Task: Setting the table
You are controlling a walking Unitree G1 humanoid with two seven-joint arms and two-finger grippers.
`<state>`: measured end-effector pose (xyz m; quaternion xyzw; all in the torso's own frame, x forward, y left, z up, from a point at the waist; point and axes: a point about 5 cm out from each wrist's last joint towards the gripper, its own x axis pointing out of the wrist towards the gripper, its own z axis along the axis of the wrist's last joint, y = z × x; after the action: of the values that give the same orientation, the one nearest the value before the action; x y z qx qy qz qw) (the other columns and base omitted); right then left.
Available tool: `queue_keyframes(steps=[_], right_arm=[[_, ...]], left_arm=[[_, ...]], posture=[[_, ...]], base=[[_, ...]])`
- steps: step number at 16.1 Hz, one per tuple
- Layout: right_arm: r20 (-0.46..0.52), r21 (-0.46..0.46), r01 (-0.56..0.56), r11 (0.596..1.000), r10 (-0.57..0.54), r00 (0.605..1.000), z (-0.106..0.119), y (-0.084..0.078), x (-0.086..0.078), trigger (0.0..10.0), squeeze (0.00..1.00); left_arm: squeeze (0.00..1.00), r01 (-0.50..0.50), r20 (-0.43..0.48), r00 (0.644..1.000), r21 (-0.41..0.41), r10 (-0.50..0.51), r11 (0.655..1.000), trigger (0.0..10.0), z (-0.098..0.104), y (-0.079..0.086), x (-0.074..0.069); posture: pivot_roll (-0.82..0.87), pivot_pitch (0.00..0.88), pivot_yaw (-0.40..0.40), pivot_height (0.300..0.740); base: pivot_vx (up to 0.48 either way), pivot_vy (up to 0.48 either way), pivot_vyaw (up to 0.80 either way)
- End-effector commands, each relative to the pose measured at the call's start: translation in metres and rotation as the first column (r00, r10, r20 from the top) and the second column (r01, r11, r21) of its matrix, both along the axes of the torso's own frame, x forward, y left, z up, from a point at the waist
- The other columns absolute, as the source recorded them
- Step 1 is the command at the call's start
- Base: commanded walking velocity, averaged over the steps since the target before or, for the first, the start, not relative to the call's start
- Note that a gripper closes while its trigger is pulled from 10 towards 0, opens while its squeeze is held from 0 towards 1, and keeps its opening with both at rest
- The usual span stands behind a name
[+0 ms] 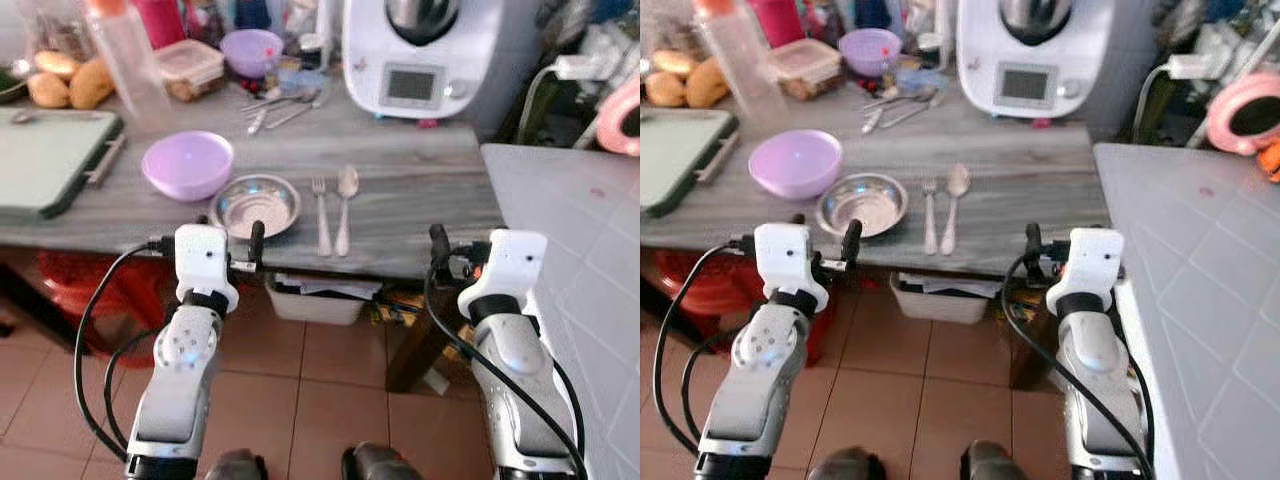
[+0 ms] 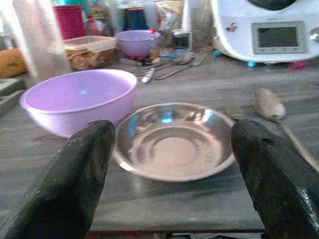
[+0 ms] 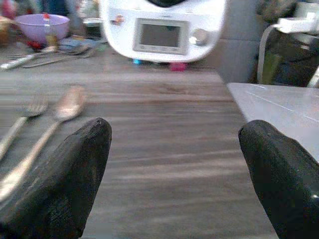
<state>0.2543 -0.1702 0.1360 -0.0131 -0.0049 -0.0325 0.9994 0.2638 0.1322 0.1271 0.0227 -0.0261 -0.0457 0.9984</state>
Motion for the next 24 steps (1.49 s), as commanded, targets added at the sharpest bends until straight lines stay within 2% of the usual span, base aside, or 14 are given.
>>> queue_keyframes(steps=[1, 14, 18, 20, 21, 24], right_arm=[[0.013, 0.005, -0.015, 1.000, 0.015, 1.000, 0.0029, 0.0022, 0.0022, 10.0, 0.00], [0.007, 0.013, 0.010, 1.000, -0.010, 1.000, 0.0002, -0.0003, 0.0017, 10.0, 0.00], [0.012, 0.024, 0.012, 1.000, -0.013, 1.000, 0.0004, 0.0040, 0.0049, 10.0, 0.00], [0.014, 0.024, 0.012, 1.000, -0.013, 1.000, 0.0011, 0.0041, 0.0055, 10.0, 0.00], [0.022, 0.024, 0.011, 1.000, -0.011, 1.000, 0.0029, 0.0045, 0.0076, 10.0, 0.00], [0.028, 0.021, 0.011, 1.000, -0.011, 1.000, 0.0045, 0.0036, 0.0086, 10.0, 0.00]], left_arm=[[0.00, 0.001, -0.008, 1.000, 0.010, -0.001, 1.000, 10.0, -0.0010, 0.0004, 0.0011], [0.00, 0.009, -0.011, 1.000, 0.013, -0.009, 1.000, 10.0, -0.0006, 0.0000, 0.0003], [0.00, 0.018, -0.007, 1.000, 0.012, -0.018, 1.000, 10.0, 0.0004, -0.0004, 0.0006], [0.00, 0.020, -0.007, 1.000, 0.013, -0.020, 1.000, 10.0, 0.0007, -0.0005, 0.0007], [0.00, 0.059, 0.019, 0.998, 0.007, -0.059, 0.998, 10.0, 0.0040, -0.0036, 0.0005], [0.00, 0.084, 0.031, 0.996, 0.004, -0.084, 0.996, 10.0, 0.0059, -0.0068, -0.0003]], posture=[[-0.01, 0.021, 0.023, 0.740], [0.00, 0.031, 0.021, 0.740], [0.00, 0.042, 0.030, 0.740], [0.00, 0.046, 0.033, 0.740], [0.00, 0.046, 0.031, 0.740], [0.00, 0.050, 0.028, 0.740]], base=[[-0.244, 0.000, 0.00], [-0.297, 0.000, 0.00], [-0.292, 0.000, 0.00], [0.000, 0.000, 0.00], [0.000, 0.000, 0.00], [0.000, 0.000, 0.00]])
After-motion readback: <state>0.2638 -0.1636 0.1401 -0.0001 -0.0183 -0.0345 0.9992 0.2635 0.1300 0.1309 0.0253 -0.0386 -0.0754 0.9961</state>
